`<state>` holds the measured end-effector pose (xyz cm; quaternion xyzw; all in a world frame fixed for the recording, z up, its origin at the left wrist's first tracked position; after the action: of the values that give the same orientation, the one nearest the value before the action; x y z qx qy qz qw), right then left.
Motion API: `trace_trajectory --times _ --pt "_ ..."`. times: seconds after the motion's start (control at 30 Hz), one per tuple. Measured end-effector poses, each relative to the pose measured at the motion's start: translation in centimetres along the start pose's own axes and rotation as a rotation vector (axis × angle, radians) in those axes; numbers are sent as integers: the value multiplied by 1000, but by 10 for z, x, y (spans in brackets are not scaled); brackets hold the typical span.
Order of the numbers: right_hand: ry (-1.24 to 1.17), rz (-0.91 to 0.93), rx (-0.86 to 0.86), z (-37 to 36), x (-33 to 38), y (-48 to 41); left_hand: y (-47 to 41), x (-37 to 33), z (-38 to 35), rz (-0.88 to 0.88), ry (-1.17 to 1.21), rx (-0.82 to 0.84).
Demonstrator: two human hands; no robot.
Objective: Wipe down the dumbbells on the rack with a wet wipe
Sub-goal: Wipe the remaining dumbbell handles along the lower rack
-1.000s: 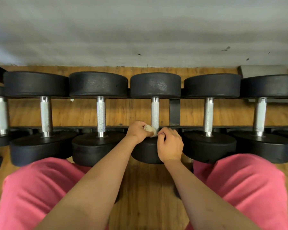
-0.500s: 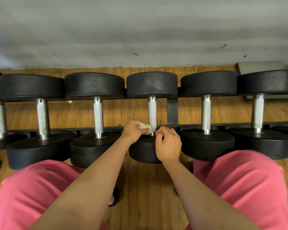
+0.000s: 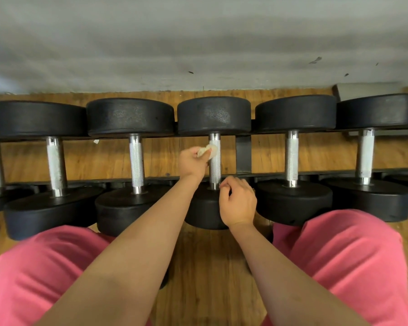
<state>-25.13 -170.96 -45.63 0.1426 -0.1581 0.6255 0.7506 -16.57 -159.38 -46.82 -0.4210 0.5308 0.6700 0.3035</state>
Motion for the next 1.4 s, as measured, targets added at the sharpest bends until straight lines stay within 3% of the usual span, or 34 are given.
trace_trajectory --times 0.13,0.2,0.33,0.5,0.73,0.97,1.07,1.17,1.4 --pt "-10 7 -13 -1 0 0 -13 -18 -9 41 154 -150" --pt "-15 9 -13 -1 0 0 -9 -22 -9 14 125 -137" --pt "-11 22 -22 0 -1 0 9 -9 3 -90 -154 28" --pt "-9 16 -30 0 0 1 28 10 15 -44 -411 195" --pt "-8 6 -26 2 -1 1 44 -1 5 -88 -763 165" --pt "-36 -11 94 2 -5 -1 70 -14 15 -151 -284 217" --pt "-76 -18 226 2 -9 -5 80 -15 33 -140 -281 179" --pt "-362 -86 414 14 -10 -11 87 -15 43 -141 -337 178" --pt "-712 10 393 65 16 -10 114 -45 32 -269 -299 220"
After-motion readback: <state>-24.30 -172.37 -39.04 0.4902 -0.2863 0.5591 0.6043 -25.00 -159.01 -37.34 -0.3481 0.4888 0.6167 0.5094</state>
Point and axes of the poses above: each hand's wrist, its own y-axis away from the middle knuckle, its own z-axis out of the back of the hand, x = y × z, the point moved 3 cm from there along -y, towards the middle knuckle, and after that the axes turned 12 degrees about y, right-handed, at the moved point
